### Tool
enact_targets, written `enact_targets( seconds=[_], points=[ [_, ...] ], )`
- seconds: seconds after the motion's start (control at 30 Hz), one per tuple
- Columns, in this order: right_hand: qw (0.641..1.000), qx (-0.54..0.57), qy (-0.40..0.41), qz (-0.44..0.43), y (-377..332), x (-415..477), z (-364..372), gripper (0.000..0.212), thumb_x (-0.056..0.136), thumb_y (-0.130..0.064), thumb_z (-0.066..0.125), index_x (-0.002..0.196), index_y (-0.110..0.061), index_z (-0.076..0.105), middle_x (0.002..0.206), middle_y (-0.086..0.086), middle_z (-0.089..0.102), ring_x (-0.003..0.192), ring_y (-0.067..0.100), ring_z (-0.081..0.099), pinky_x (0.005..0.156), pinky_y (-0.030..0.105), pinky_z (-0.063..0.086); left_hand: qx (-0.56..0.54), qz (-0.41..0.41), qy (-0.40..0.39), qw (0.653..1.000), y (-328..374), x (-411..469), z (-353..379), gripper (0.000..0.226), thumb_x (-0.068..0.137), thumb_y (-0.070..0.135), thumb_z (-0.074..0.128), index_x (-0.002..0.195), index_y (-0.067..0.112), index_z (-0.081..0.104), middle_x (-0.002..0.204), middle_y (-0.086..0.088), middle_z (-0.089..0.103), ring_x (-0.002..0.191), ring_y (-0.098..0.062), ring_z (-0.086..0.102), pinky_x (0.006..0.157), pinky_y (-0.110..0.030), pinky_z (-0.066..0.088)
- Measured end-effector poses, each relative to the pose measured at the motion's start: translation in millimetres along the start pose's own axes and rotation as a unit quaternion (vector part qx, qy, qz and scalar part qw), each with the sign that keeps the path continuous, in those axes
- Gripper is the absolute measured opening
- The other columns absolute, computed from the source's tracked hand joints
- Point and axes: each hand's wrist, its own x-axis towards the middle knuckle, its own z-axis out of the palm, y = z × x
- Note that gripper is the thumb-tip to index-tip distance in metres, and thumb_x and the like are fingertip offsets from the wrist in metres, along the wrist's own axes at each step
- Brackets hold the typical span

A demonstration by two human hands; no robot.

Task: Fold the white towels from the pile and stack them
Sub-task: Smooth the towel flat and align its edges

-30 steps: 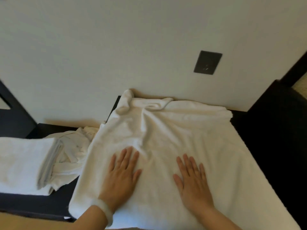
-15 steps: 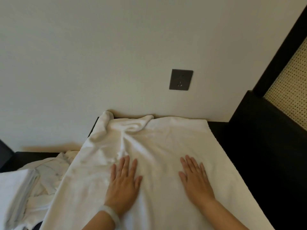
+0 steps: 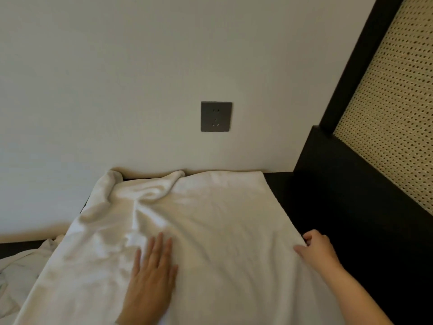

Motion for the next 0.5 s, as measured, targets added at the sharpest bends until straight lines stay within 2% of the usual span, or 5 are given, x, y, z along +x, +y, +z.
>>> enact_targets(
  seconds=[0.1,0.17,0.3,0.4,0.5],
  points=[
    [0.99,0.101,-0.08,0.05,-2.2,6.8,-13.8,0.023,0.087,-0.012,0.074,0.104,0.001,0.066,0.096,0.016,0.069,0.086,0.029,0.066,0.074,0.037,0.054,0.01,0.054,-0.051,0.997,29.9,10.8,1.7,0.074,0.102,0.051,0.005,0.135,0.011,0.058,0.142,-0.012,0.052,0.132,-0.032,0.049,0.111,-0.036,0.009],
    [0.981,0.148,-0.111,0.062,-2.1,10.8,-22.3,0.015,0.091,-0.014,0.069,0.096,0.0,0.071,0.093,0.016,0.073,0.089,0.03,0.068,0.083,0.039,0.055,0.013,0.067,-0.075,0.995,40.1,13.5,6.0,0.073,0.101,0.052,0.005,0.136,0.016,0.058,0.144,-0.009,0.051,0.13,-0.034,0.05,0.111,-0.037,0.01],
    [0.974,0.2,-0.099,0.04,3.4,16.7,-26.1,0.013,0.098,-0.014,0.059,0.099,-0.008,0.071,0.096,0.012,0.075,0.093,0.028,0.069,0.078,0.037,0.054,0.025,0.078,-0.082,0.993,38.7,12.9,13.7,0.071,0.101,0.052,0.005,0.138,0.02,0.056,0.147,-0.006,0.047,0.135,-0.032,0.045,0.113,-0.039,0.012],
    [0.975,0.204,-0.077,0.032,9.8,17.1,-21.8,0.008,0.095,-0.011,0.063,0.102,-0.012,0.067,0.098,0.011,0.073,0.091,0.025,0.07,0.068,0.032,0.054,0.027,0.079,-0.089,0.993,37.5,13.3,15.4,0.07,0.101,0.051,0.005,0.139,0.021,0.055,0.148,-0.006,0.047,0.136,-0.03,0.044,0.113,-0.039,0.013],
    [0.976,0.205,-0.072,0.031,14.8,18.3,-20.0,0.01,0.088,-0.013,0.072,0.095,-0.007,0.068,0.092,0.012,0.074,0.088,0.028,0.071,0.073,0.04,0.058,0.023,0.078,-0.088,0.993,37.8,13.2,17.0,0.069,0.101,0.052,0.006,0.14,0.021,0.054,0.149,-0.005,0.047,0.137,-0.03,0.043,0.112,-0.04,0.015]
  ],
)
